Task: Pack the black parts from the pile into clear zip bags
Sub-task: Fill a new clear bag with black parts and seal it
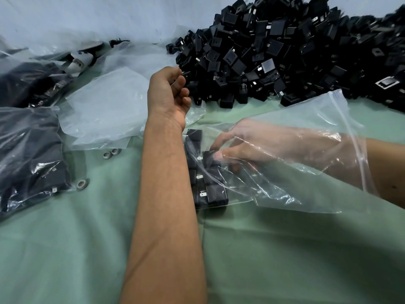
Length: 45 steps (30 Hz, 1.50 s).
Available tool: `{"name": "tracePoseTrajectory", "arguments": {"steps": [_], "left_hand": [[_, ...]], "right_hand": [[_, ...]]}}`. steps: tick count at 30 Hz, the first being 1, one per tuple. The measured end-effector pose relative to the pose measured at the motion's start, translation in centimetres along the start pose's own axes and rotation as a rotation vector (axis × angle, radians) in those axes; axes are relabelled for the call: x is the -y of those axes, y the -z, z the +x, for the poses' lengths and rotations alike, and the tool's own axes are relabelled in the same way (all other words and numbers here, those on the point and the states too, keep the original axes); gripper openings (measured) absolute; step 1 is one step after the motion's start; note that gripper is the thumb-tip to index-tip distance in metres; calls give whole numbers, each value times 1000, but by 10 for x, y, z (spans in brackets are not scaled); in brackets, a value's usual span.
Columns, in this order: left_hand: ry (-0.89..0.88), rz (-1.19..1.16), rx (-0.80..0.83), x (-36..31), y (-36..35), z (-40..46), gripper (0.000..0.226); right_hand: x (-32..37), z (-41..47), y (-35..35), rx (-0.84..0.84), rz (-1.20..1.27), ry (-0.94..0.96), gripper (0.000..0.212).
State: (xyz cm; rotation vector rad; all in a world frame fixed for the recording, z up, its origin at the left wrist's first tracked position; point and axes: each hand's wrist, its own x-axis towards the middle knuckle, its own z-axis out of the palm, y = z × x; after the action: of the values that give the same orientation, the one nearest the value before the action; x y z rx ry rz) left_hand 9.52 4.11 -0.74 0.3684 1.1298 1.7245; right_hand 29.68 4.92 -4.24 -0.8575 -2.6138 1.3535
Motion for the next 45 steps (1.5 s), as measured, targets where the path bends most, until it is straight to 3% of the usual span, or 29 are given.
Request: {"name": "tracePoseTrajectory", "arguments": {"steps": [7,15,26,29,31,36,40,43,45], "left_hand": [[6,0,-13,2,0,0,3],[10,-6,-19,2,0,1,2],[24,38,-25,5,-2,-1,4],[36,137,-10,7,-3,-2,5],[45,237,-2,10,-3,-3,2],[43,370,5,12,-6,-2,5],[36,452,60,18,-17,-5,6],[9,563,166,27,-34,-10,5],[-39,660,252,35,-49,-16,5]], "right_hand": [[2,2,-6,-7,-33,4,32],[1,-3,-5,50,219,-58,27],[6,-3,-8,59,64,-107,28],[5,-1,-8,48,30,-127,34],[2,-5,-6,40,181,-93,33],[-10,-32,17,269,237,-28,42],[-35,-72,42,362,439,-25,57],[-57,-112,63,284,535,-81,42],[-72,-135,75,131,545,-165,28]]}}
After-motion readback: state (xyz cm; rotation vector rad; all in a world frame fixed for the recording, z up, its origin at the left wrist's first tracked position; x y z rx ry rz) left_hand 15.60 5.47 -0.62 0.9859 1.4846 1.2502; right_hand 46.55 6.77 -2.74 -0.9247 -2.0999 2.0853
